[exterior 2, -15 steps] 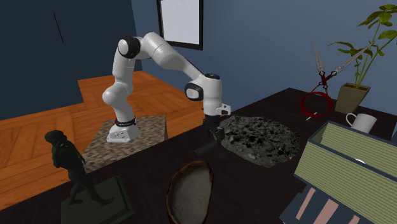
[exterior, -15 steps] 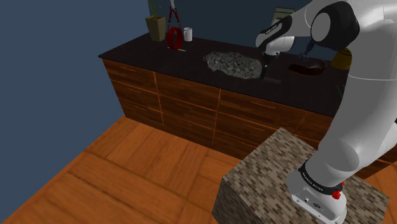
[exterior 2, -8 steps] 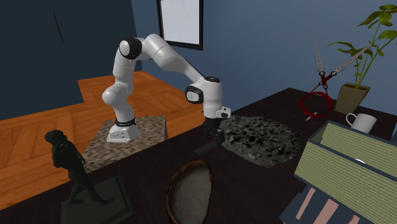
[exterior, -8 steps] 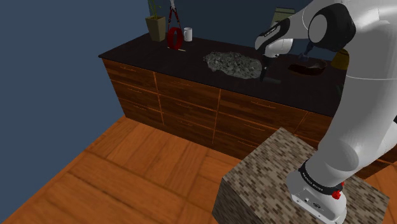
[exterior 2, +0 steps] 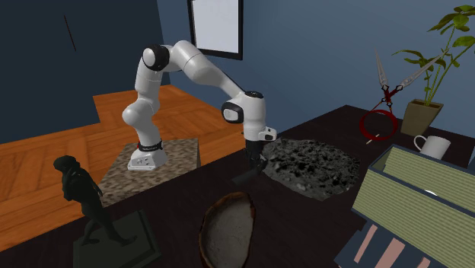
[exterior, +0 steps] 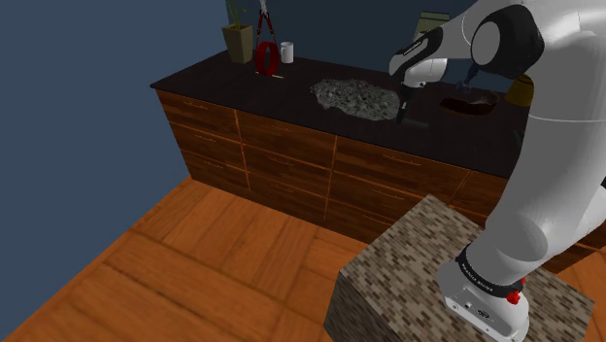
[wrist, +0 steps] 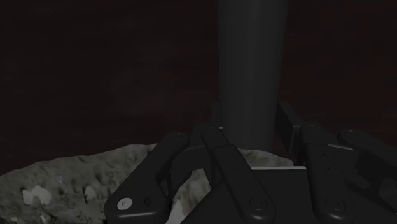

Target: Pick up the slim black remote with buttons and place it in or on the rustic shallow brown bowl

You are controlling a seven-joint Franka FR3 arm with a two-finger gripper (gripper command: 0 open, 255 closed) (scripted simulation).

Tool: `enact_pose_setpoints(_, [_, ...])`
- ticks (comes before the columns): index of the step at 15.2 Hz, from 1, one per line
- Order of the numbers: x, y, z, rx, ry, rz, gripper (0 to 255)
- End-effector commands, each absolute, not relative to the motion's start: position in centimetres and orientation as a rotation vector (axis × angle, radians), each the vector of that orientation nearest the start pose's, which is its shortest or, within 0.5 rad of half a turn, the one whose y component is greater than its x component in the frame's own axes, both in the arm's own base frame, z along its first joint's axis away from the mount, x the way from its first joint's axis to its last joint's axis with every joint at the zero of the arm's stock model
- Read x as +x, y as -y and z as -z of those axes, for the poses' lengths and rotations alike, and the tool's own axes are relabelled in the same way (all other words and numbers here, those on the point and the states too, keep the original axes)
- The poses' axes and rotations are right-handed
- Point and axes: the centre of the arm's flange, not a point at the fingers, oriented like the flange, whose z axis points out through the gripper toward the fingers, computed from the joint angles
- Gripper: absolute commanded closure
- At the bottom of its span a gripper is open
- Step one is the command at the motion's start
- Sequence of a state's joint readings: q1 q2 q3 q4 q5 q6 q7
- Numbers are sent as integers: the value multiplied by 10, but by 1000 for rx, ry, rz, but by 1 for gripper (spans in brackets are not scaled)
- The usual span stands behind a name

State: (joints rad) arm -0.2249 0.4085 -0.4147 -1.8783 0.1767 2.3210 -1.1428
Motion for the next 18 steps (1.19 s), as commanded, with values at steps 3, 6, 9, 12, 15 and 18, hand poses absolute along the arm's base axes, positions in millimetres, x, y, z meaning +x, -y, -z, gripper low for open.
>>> enact_pose_setpoints(3, [522, 366, -316, -3149, 672, 43, 255])
enact_pose_setpoints(6, [523, 366, -325, -3149, 672, 43, 255])
enact_pose_setpoints(9, [523, 366, -341, -3149, 672, 43, 255])
enact_pose_setpoints(12, [523, 366, -357, -3149, 672, 43, 255])
enact_pose_setpoints(15, [523, 366, -373, -3149, 672, 43, 255])
enact_pose_setpoints(18, [523, 366, -389, -3149, 672, 43, 255])
